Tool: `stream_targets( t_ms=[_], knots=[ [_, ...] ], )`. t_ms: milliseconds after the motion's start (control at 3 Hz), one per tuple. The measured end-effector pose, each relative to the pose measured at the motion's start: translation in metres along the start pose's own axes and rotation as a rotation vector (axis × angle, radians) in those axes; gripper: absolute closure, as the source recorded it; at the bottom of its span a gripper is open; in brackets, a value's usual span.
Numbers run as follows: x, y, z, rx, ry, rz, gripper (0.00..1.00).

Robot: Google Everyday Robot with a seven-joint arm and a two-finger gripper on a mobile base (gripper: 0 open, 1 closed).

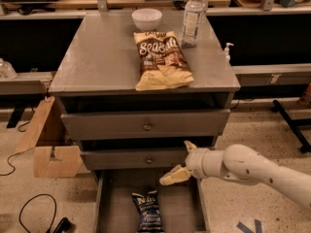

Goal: Pick blue chip bag from bottom drawer and place on counter

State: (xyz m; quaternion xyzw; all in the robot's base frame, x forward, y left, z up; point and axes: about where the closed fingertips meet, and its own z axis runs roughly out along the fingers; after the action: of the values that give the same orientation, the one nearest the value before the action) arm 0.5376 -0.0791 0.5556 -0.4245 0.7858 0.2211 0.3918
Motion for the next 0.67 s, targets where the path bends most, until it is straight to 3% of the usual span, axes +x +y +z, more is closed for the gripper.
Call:
stream_targets(
  t_ms=[333, 667],
  knots=[
    [0.034, -0.002, 0.032, -0.012, -0.022, 0.01, 0.0],
    [0.074, -0.001, 0.044, -0.015, -0.015, 0.02, 0.0]
  ],
)
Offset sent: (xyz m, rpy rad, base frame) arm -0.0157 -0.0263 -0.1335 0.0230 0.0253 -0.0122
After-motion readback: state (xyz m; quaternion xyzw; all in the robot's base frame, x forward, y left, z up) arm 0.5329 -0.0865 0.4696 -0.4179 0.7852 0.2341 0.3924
